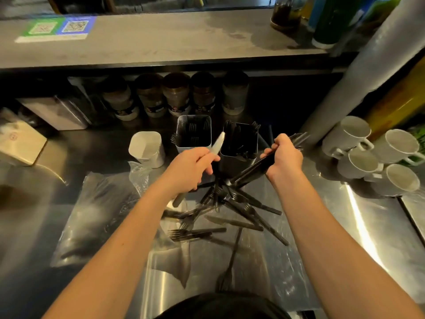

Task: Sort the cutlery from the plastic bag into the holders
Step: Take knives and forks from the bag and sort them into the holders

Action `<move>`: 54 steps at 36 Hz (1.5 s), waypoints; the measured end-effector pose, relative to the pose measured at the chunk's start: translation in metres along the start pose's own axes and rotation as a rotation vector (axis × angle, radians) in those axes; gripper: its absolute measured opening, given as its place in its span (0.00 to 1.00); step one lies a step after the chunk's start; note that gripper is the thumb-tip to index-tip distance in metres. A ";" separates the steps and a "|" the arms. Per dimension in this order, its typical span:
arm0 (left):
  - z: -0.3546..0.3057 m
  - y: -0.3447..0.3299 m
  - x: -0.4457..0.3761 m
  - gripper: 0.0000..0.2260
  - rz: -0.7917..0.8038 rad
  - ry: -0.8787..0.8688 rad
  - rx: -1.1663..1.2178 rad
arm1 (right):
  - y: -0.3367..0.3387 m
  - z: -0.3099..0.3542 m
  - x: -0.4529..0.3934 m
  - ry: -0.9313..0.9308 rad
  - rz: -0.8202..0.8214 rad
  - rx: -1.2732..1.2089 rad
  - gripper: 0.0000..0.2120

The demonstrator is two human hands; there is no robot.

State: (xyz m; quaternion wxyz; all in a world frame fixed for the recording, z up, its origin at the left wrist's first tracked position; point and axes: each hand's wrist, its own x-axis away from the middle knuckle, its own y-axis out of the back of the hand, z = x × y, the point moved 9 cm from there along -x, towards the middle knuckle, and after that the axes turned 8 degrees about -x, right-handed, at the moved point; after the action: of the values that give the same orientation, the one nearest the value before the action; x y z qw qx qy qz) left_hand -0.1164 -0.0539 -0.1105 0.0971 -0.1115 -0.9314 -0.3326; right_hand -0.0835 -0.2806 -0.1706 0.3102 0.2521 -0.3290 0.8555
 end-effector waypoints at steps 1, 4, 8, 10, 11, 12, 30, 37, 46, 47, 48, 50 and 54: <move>0.002 0.000 -0.004 0.10 -0.022 0.026 0.062 | -0.001 -0.004 0.001 -0.021 0.018 0.004 0.03; -0.002 -0.005 -0.016 0.08 -0.045 0.061 0.158 | -0.002 -0.018 0.001 -0.092 0.082 0.044 0.06; -0.004 -0.007 -0.029 0.08 -0.092 0.111 0.317 | -0.001 -0.038 0.001 -0.182 0.200 0.138 0.09; -0.005 -0.004 -0.035 0.08 -0.146 0.131 0.394 | 0.001 -0.045 0.000 -0.216 0.243 0.179 0.11; -0.005 -0.002 -0.037 0.07 -0.181 0.136 0.435 | 0.003 -0.047 -0.001 -0.225 0.255 0.196 0.11; -0.005 0.001 -0.040 0.07 -0.218 0.140 0.486 | 0.005 -0.049 -0.003 -0.232 0.262 0.209 0.11; -0.032 -0.017 -0.107 0.13 -0.273 -0.029 -0.071 | -0.007 -0.036 -0.008 -0.188 0.417 0.341 0.11; -0.058 -0.029 -0.089 0.09 -0.146 -0.040 0.004 | -0.033 -0.025 0.021 -0.171 0.740 0.324 0.07; -0.059 -0.031 -0.071 0.14 0.052 -0.042 0.169 | -0.050 -0.021 0.052 -0.132 0.909 0.380 0.04; -0.056 -0.030 -0.070 0.13 0.057 -0.037 0.212 | -0.051 -0.022 0.053 -0.138 0.909 0.383 0.04; -0.055 -0.029 -0.069 0.13 0.051 -0.035 0.259 | -0.051 -0.024 0.054 -0.143 0.900 0.387 0.05; -0.053 -0.021 -0.067 0.14 -0.011 -0.023 0.375 | -0.050 -0.026 0.056 -0.150 0.878 0.394 0.07; -0.047 -0.003 -0.066 0.15 -0.127 -0.024 0.527 | -0.050 -0.028 0.062 -0.169 0.857 0.389 0.09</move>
State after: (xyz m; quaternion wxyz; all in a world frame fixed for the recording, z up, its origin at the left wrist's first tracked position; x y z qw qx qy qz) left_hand -0.0494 -0.0959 -0.0932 0.0907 -0.0275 -0.9921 -0.0827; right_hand -0.0974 -0.2079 -0.1291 -0.1512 0.2159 -0.2614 0.9285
